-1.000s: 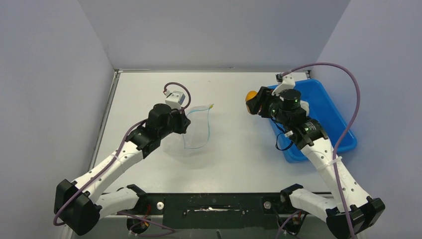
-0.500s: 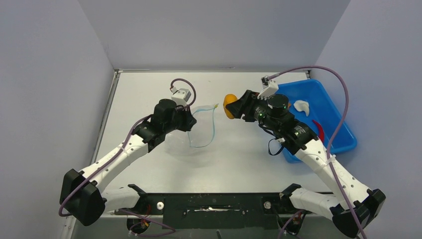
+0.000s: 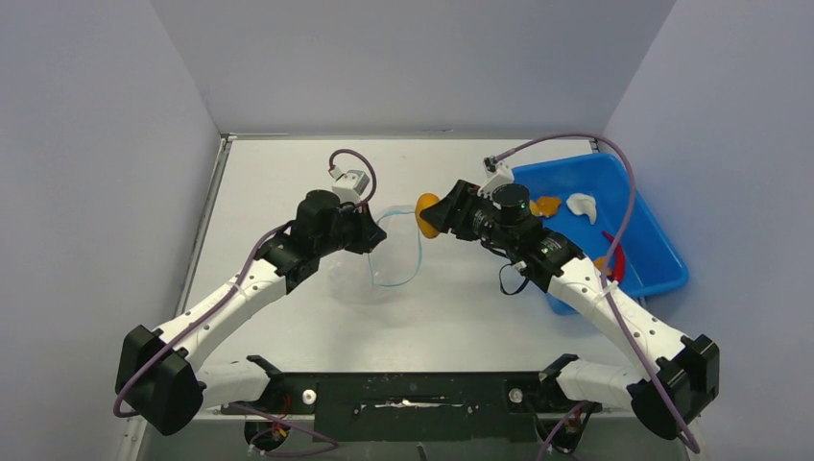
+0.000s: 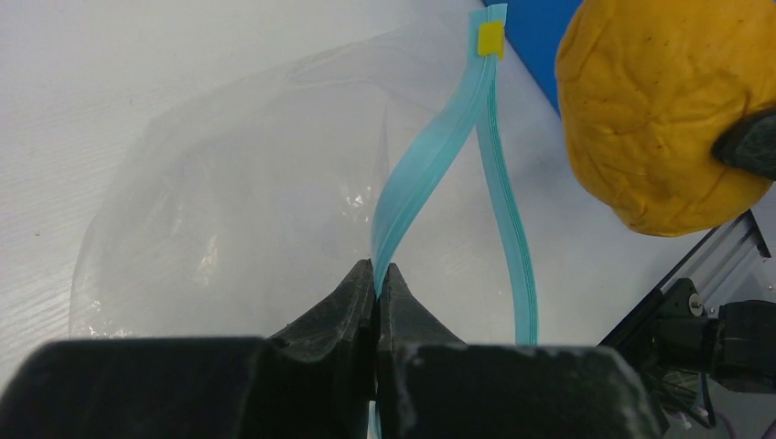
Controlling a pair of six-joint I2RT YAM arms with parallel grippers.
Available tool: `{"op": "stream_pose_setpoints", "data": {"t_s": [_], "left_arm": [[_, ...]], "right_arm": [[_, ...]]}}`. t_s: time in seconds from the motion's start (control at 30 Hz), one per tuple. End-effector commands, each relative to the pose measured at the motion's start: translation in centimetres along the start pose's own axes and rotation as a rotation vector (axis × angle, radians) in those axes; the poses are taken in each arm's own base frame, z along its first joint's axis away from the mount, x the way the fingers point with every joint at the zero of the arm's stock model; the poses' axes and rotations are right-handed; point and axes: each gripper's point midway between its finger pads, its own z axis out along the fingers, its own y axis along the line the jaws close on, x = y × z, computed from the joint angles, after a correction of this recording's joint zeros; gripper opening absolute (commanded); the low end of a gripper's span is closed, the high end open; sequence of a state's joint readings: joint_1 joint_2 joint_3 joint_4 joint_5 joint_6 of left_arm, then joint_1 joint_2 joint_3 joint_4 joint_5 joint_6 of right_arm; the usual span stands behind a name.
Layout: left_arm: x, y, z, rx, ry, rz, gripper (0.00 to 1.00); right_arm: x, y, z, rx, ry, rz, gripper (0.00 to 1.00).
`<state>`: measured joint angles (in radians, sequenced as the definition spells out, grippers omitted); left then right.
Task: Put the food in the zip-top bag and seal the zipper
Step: Place the fake fruit in the zipper food storage bag.
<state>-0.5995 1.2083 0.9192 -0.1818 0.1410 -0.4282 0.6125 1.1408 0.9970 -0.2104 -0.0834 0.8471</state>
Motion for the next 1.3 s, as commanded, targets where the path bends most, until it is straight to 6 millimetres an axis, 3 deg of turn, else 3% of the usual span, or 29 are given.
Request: {"op": "stream_pose_setpoints", "data": {"t_s": [0.0,0.27,0.5,0.97,1.27], "left_arm": [[-3.0,-2.1,-0.9,0.086,-0.103,-0.02,0.0],[-3.7,-2.9,-1.1,0.12,-0.122,-0.029,0.0],[-4.1,-3.5,-1.2,0.148,-0.135,-0.045,0.0],[-4.1,-3.5,-0.7,0.143,-0.126,-0.063,0.0],[-3.7,-2.7,-0.5,0.11,-0.132,-0.079,0.0]], "right_arm": [[-1.2,3.2,0.6,-0.129,-0.031,0.039,0.39],[1.5,3.7,2.4,-0.164,0.046,0.125,0.4],[3.9,0.2,3.9,-0.02,0.103,0.157,0.43],[3.9,-1.2,3.6,0.05,0.096,0.117,0.61],[2.4,-0.9,2.1,0.06,0.048,0.056,0.73]]}}
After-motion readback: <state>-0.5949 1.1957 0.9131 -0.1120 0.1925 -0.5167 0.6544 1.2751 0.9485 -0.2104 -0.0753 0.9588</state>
